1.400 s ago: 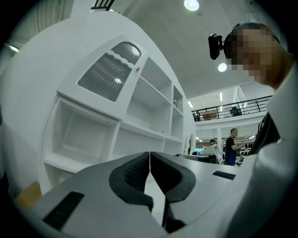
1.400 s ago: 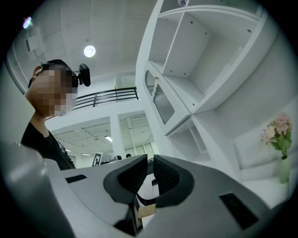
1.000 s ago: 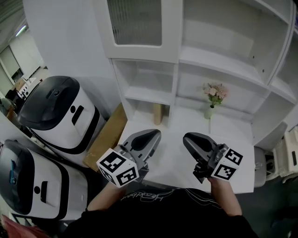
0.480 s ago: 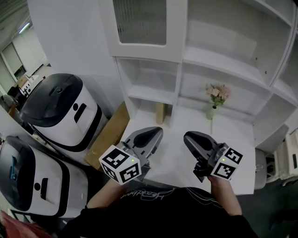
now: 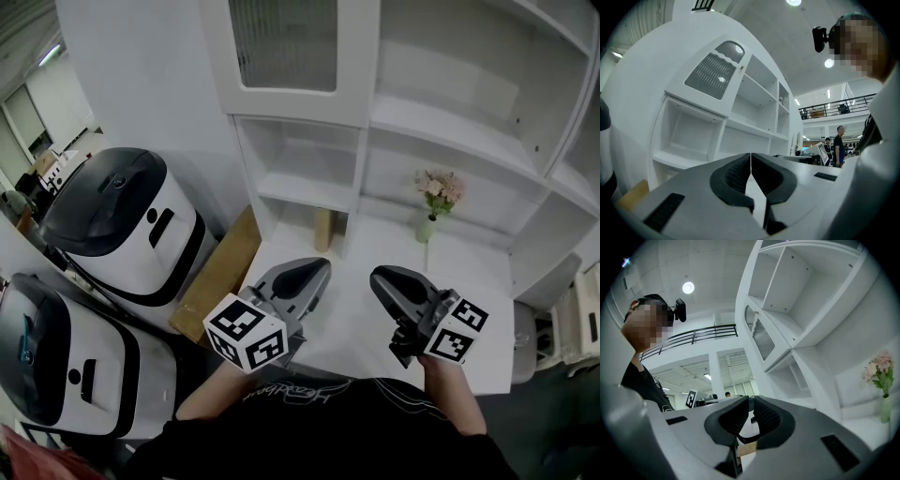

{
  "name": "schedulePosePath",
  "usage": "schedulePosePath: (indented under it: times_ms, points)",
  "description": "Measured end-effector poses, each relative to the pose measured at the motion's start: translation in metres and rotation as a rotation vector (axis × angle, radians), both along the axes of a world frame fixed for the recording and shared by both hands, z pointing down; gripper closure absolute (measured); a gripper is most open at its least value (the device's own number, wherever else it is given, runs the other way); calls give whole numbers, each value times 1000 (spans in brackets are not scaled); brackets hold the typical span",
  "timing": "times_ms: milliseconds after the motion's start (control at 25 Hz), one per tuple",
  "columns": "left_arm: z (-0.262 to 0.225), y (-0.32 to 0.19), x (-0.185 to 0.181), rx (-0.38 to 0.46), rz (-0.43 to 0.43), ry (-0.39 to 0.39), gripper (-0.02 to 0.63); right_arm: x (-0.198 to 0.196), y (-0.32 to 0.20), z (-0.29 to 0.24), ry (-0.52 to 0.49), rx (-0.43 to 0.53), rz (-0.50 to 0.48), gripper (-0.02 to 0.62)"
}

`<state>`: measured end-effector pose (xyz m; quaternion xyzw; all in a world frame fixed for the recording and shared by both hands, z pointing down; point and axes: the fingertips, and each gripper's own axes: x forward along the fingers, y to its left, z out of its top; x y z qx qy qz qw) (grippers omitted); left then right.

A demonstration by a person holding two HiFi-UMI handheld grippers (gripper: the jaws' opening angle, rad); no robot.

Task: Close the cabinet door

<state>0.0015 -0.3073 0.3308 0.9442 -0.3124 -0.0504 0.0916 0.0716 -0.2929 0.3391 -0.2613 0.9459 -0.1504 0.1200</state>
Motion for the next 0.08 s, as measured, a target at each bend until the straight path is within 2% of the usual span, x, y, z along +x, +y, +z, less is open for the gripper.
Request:
schedulePosePath:
  times_ms: [80]
  points:
    - [0, 0, 0, 0, -2, -1, 581, 0, 0, 0, 0, 0, 1, 532]
